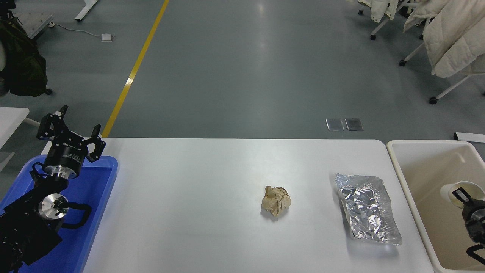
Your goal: Clean the table surface
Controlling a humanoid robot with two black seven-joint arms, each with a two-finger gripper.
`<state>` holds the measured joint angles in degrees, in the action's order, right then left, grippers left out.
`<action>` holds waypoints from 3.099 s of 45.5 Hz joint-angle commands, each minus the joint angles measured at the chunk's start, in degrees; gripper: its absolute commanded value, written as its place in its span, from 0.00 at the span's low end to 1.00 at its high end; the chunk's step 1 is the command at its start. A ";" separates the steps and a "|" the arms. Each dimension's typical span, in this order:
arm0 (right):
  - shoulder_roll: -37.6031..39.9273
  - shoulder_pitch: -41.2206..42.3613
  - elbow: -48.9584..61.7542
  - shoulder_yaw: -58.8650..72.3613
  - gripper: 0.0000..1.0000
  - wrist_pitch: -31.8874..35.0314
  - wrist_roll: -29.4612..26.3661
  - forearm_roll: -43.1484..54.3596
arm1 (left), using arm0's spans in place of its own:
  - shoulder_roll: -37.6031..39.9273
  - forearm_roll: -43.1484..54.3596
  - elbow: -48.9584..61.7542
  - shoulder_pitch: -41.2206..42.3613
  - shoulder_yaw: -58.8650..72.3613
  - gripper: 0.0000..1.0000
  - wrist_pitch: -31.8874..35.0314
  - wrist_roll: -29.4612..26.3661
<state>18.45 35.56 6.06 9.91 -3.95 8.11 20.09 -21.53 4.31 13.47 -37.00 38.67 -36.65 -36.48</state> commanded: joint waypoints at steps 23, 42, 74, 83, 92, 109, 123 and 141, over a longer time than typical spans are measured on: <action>1.32 1.09 0.96 0.37 1.00 -1.85 0.07 -0.84 | 0.00 0.00 -0.02 0.00 0.00 1.00 0.00 0.00; 7.82 5.56 -3.85 -0.16 1.00 -1.59 0.33 -3.48 | 0.00 0.00 -0.02 0.00 0.00 1.00 0.00 0.00; 32.26 12.07 -57.03 -23.62 1.00 -0.97 0.42 -4.36 | 0.00 0.00 -0.02 0.00 0.00 1.00 0.00 0.00; 30.16 10.93 -63.01 -25.12 1.00 -0.44 1.12 -4.01 | 0.00 0.00 -0.02 0.00 0.00 1.00 0.00 0.00; 23.13 10.14 -64.69 -35.47 1.00 -1.14 1.39 -4.01 | 0.00 0.00 0.07 0.00 0.00 1.00 0.00 0.00; 3.62 8.73 -51.96 -47.87 1.00 -1.50 7.09 -4.01 | 0.00 0.00 0.07 0.00 0.00 1.00 0.00 0.00; -10.62 7.94 -40.26 -51.13 1.00 -1.94 15.44 -4.18 | 0.00 0.00 -0.02 0.00 0.00 1.00 -0.09 0.00; -15.11 5.13 -37.79 -56.23 1.00 -2.02 16.24 -5.15 | 0.00 0.00 -0.02 0.00 0.00 1.00 0.00 0.00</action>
<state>6.27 42.27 -33.58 -43.54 -5.87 23.32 15.18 -21.53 4.31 13.48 -37.00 38.67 -36.68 -36.48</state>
